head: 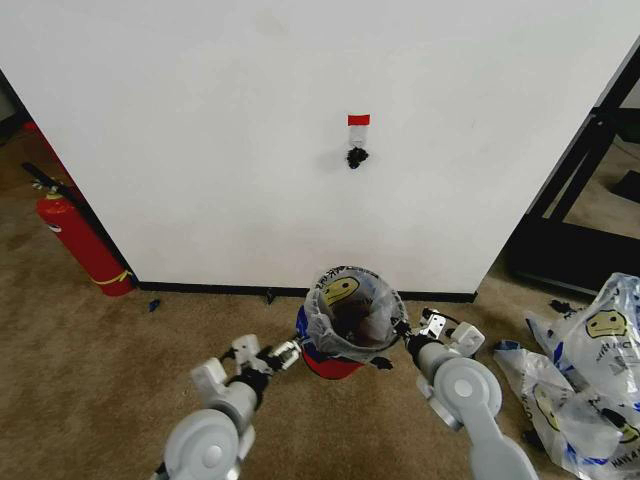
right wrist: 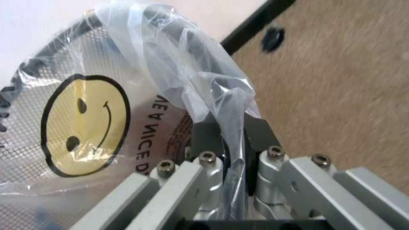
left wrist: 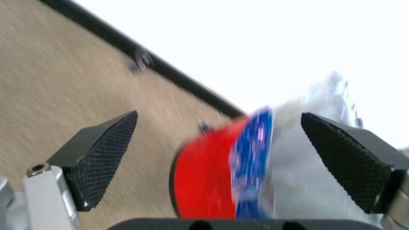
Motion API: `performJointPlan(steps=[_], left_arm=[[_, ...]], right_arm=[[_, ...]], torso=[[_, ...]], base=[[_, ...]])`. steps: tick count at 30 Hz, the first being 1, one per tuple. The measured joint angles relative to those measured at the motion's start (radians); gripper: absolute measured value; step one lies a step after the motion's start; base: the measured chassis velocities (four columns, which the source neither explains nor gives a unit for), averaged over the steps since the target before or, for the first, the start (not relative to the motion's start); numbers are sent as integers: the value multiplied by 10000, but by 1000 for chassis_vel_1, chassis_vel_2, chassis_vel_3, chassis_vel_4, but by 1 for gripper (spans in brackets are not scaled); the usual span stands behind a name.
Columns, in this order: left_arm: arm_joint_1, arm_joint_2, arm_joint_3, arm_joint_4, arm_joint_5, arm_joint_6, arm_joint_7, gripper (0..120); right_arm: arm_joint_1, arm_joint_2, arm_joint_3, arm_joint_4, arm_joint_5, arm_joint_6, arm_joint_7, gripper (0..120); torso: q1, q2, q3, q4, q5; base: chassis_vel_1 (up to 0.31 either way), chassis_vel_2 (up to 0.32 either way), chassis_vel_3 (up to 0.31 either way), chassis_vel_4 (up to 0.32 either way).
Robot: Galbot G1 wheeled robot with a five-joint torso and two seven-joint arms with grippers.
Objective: Pick up the garbage bag from the wall and place it over the trash bin.
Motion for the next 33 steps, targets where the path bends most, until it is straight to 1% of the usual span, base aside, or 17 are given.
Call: performJointPlan(steps=[2, 4, 7, 9, 12, 14, 20, 23, 24, 25, 26, 27, 31, 32, 33], left_arm=[[156, 71, -503, -106, 70, -239, 5, 100], [259, 105, -590, -210, 218, -317, 39, 100], [347, 130, -594, -389, 686, -436, 128, 100], [297, 119, -563, -449, 765, -441, 129, 100], [239, 121, -552, -494, 792, -441, 129, 100], [162, 141, -544, -575, 861, -440, 125, 100], [122, 184, -567, -755, 862, -400, 80, 100], [120, 185, -566, -796, 862, -385, 48, 100], [116, 186, -560, -808, 862, -376, 38, 100], [107, 185, -551, -814, 862, -370, 35, 100], [107, 185, -551, -814, 862, -370, 35, 100], [97, 182, -535, -816, 867, -366, 34, 100], [7, 98, -375, -772, 986, -354, 25, 100], [-5, 81, -360, -771, 996, -351, 22, 100], [-14, 58, -349, -771, 1019, -348, 18, 100]], right_arm=[[103, 290, -258, -301, -231, 15, -52, 0], [166, 438, -420, -537, -429, 22, -160, 0], [359, 653, -699, -1228, -888, 70, -402, 0], [504, 755, -867, -1737, -1257, 140, -598, 0], [591, 822, -966, -2048, -1556, 202, -771, 0], [748, 976, -1038, -2397, -1905, 289, -973, 0], [759, 1016, -1161, -2483, -2099, 237, -1316, 1], [612, 899, -1197, -2320, -2071, 137, -1346, 10], [532, 819, -1208, -2165, -2043, 95, -1344, 16], [504, 775, -1192, -2048, -2028, 85, -1339, 19], [504, 775, -1192, -2048, -2028, 85, -1339, 19], [466, 735, -1171, -1942, -2007, 61, -1333, 22], [383, 619, -1042, -1497, -1933, -32, -1274, 41], [371, 596, -1032, -1423, -1911, -42, -1260, 43], [343, 558, -1023, -1308, -1879, -54, -1247, 48]], torso=[[0, 0, 0, 2, 1], [0, 0, 0, 2, 0], [0, 0, 0, 1, 0], [0, 0, 0, 1, -1], [0, 0, 0, 0, 0], [-1, 1, -2, -5, -6], [-1, 2, -2, -1, 0], [0, 1, 1, 1, 8], [1, 0, 3, 2, 15], [0, 1, 2, 3, 7], [0, 1, 2, 3, 7], [0, 0, 1, 3, 2], [1, 0, 1, 2, 3], [1, 0, 2, 2, 4], [1, 0, 1, 2, 4]], base=[[0, 0, 0, 0], [0, 0, 0, 0], [0, 0, 0, 0], [0, 0, 0, 0], [0, 0, 0, 0], [0, 0, 0, 0], [0, 0, 0, 0], [0, 0, 0, 0], [0, 0, 0, 0], [0, 0, 0, 0], [0, 0, 0, 0], [0, 0, 0, 0], [0, 0, 0, 0], [0, 0, 0, 0], [0, 0, 0, 0]])
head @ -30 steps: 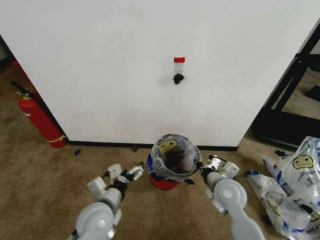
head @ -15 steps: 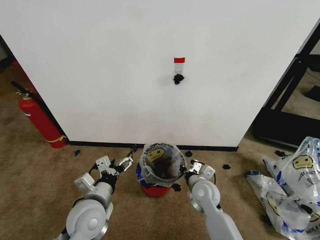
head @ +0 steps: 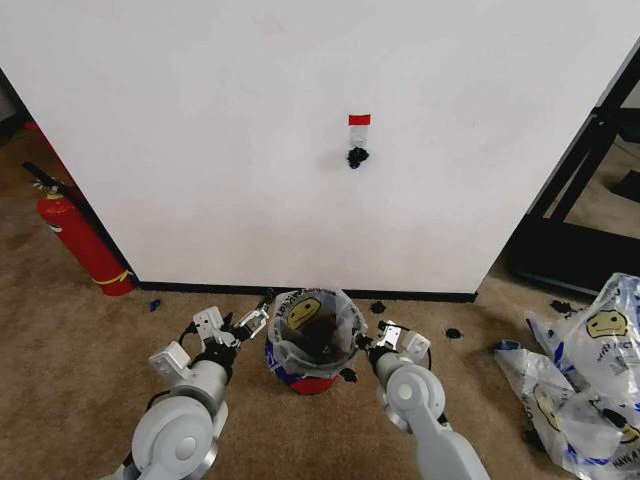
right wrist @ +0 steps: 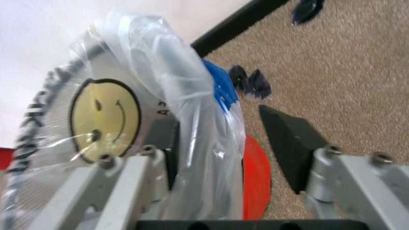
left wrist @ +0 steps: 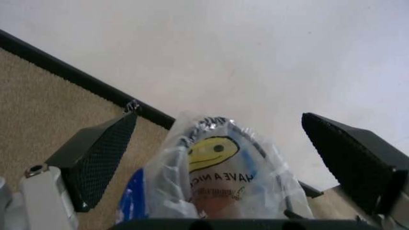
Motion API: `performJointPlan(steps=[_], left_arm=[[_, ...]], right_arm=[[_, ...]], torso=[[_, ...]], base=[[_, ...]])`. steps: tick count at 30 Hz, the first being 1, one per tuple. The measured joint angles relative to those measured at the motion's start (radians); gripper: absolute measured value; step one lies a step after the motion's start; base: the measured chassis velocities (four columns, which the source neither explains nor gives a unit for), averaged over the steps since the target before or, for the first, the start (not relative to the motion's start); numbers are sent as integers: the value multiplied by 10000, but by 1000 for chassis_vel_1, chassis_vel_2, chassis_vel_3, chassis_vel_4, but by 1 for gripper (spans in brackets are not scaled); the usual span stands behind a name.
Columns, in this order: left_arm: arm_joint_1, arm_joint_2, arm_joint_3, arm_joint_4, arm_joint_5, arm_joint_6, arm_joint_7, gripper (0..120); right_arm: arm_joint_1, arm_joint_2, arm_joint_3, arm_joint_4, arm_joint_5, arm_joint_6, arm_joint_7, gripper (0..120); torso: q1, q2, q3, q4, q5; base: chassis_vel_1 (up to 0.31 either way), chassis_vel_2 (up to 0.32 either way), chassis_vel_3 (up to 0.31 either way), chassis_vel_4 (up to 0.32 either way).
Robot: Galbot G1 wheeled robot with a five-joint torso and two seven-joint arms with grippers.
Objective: Pick up the garbage bag from the wall and place it over the trash bin.
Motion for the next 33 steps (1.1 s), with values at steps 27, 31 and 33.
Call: performJointPlan(steps=[27, 31, 33], left_arm=[[589, 58, -348, 790, 4722, -2568, 1023, 100], [758, 28, -584, 1332, 5942, -3462, 1258, 100], [1129, -3, -865, 1503, 6358, -3994, 1544, 100]], right_arm=[[-4071, -906, 1847, 2568, -5880, 5507, -3818, 100], [-5019, -655, 2219, 2829, -7383, 6788, -3947, 100], [-5770, -340, 2493, 3186, -8338, 7811, -4116, 100]], torso=[[-2, 0, -3, -3, -2], [-2, 1, -3, -5, -3], [-2, 0, -3, -6, -4]], base=[[0, 0, 0, 0], [0, 0, 0, 0], [0, 0, 0, 0]])
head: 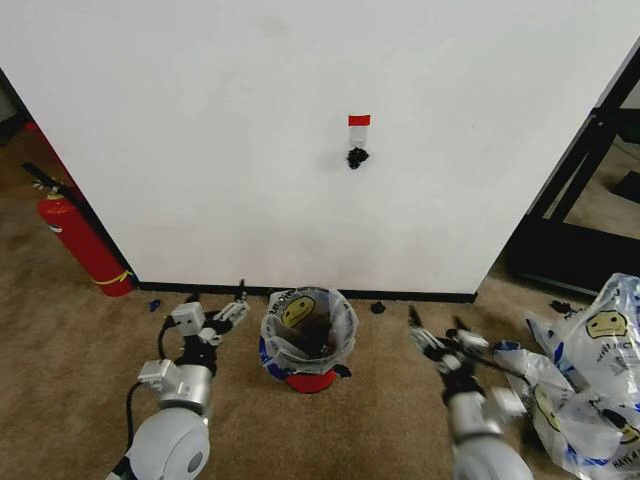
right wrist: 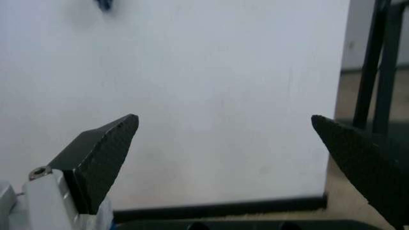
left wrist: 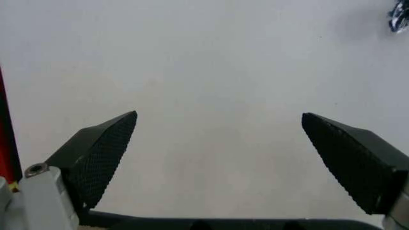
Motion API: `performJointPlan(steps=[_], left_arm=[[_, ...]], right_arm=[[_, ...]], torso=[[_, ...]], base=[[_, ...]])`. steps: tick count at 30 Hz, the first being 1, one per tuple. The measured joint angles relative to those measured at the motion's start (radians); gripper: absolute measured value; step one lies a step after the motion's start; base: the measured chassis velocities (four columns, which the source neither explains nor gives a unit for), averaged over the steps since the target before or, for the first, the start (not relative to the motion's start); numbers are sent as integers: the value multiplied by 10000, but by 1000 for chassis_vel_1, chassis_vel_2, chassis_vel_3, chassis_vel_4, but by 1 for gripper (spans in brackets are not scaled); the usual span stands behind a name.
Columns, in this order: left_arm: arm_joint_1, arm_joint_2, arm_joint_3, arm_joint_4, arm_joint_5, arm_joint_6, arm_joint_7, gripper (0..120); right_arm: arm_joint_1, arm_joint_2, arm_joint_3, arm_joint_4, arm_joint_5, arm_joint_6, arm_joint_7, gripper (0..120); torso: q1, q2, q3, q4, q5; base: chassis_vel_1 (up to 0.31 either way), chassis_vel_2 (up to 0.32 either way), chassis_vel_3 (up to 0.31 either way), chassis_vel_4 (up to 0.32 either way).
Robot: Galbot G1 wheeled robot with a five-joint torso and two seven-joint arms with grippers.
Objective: Pick up the garbage bag from the wall and place it over the trash bin.
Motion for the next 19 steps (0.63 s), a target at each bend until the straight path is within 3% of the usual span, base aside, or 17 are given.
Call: performJointPlan(steps=[5, 19], left_arm=[[1238, 44, -661, -215, 336, -920, 624, 100], [2260, -58, -1249, -655, 1232, -1981, 881, 100]], right_arm=[[-758, 427, 308, 890, -811, 988, -235, 100], [-911, 616, 170, 1373, -1080, 1192, -235, 100]], torso=[[0, 1, 0, 5, 0], [0, 0, 1, 4, 3]], base=[[0, 0, 0, 0], [0, 0, 0, 0]])
